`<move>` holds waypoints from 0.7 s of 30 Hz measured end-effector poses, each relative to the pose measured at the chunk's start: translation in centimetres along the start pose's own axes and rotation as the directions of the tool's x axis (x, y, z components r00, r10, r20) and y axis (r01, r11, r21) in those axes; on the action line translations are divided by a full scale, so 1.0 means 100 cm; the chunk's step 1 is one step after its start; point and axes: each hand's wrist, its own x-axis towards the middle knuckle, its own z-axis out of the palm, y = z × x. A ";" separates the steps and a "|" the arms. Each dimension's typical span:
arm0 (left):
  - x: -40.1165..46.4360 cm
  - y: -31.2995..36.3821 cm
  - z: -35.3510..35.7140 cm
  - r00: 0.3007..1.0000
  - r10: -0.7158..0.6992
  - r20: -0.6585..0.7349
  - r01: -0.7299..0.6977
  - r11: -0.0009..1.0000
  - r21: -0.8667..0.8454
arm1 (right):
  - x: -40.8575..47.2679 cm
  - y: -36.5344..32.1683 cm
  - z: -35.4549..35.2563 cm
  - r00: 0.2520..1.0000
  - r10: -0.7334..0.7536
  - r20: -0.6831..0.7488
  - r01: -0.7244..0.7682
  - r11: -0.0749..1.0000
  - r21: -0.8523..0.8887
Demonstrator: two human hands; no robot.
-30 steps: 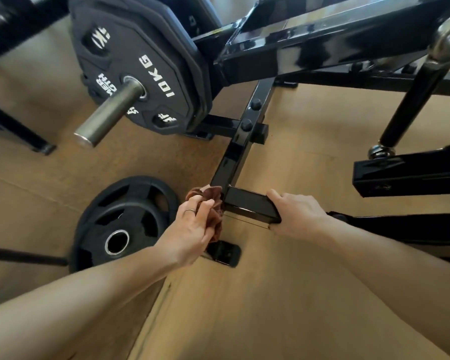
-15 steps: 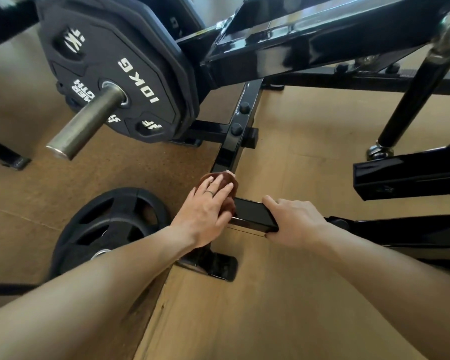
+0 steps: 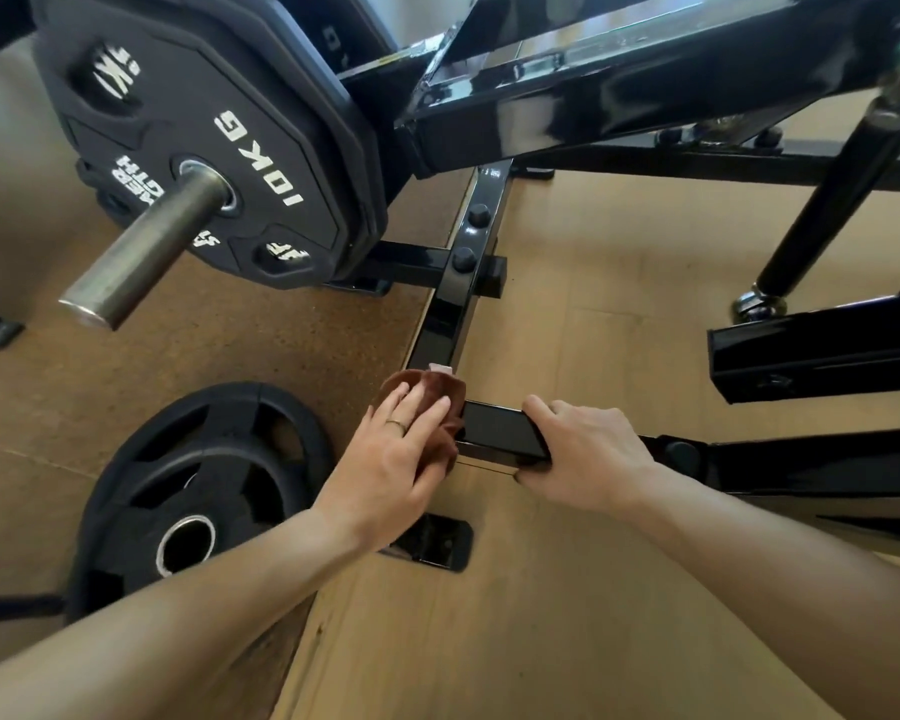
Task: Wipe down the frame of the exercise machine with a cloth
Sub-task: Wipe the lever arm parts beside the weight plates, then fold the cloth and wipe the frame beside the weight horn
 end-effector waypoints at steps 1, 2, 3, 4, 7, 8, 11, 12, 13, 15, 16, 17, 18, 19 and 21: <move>0.001 -0.001 0.000 1.000 0.002 0.008 -0.002 1.000 0.007 | 0.000 -0.001 0.001 1.000 0.004 -0.029 -0.004 1.000 0.001; 0.008 -0.002 -0.001 1.000 0.001 0.009 -0.001 1.000 0.007 | 0.001 -0.002 0.003 0.998 0.004 -0.058 -0.004 1.000 -0.003; 0.019 -0.003 -0.002 1.000 -0.004 0.004 0.004 1.000 0.000 | 0.001 -0.003 0.003 0.996 0.000 -0.085 -0.001 1.000 -0.013; 0.032 -0.004 -0.003 1.000 -0.015 -0.003 0.015 1.000 -0.014 | 0.001 -0.003 0.004 0.995 -0.004 -0.098 0.002 1.000 -0.022; 0.086 -0.003 -0.004 0.995 -0.094 -0.033 0.091 0.993 -0.071 | 0.003 -0.003 0.004 0.995 -0.007 -0.102 0.004 0.999 -0.031; 0.106 -0.001 -0.004 0.991 -0.123 -0.047 0.120 0.991 -0.067 | 0.003 -0.003 0.004 0.995 -0.006 -0.103 0.002 0.999 -0.038; 0.163 0.003 -0.006 0.980 -0.196 -0.045 0.194 0.980 -0.040 | 0.005 -0.003 0.003 0.995 -0.003 -0.098 -0.001 0.999 -0.036; 0.176 0.003 -0.008 0.976 -0.213 -0.035 0.211 0.976 -0.045 | 0.004 -0.004 0.004 0.995 0.002 -0.095 -0.005 0.999 -0.034; 0.186 0.003 -0.009 0.973 -0.228 -0.028 0.226 0.973 -0.048 | 0.004 -0.004 0.005 0.996 0.009 -0.093 -0.012 0.999 -0.032; 0.192 0.004 -0.010 0.970 -0.243 -0.034 0.242 0.970 -0.035 | 0.003 -0.004 0.005 0.995 0.015 -0.096 -0.019 0.999 -0.040; 0.188 0.006 -0.009 0.969 -0.243 -0.041 0.242 0.970 -0.022 | 0.002 -0.004 0.005 0.995 0.009 -0.099 -0.014 0.999 -0.044; 0.181 0.008 -0.008 0.971 -0.236 -0.048 0.236 0.972 -0.009 | 0.002 -0.004 0.006 0.994 0.003 -0.106 -0.008 0.999 -0.044; 0.171 0.010 -0.007 0.974 -0.220 -0.059 0.221 0.975 0.011 | 0.001 -0.004 0.006 0.994 0.004 -0.110 -0.009 0.999 -0.041; 0.156 0.012 -0.005 0.978 -0.198 -0.072 0.201 0.979 0.035 | 0.001 -0.003 0.005 0.994 0.008 -0.109 -0.012 0.999 -0.037; 0.117 0.008 -0.002 0.986 -0.143 -0.084 0.148 0.988 0.053 | 0.001 -0.005 0.003 0.994 0.016 -0.104 -0.020 0.999 -0.038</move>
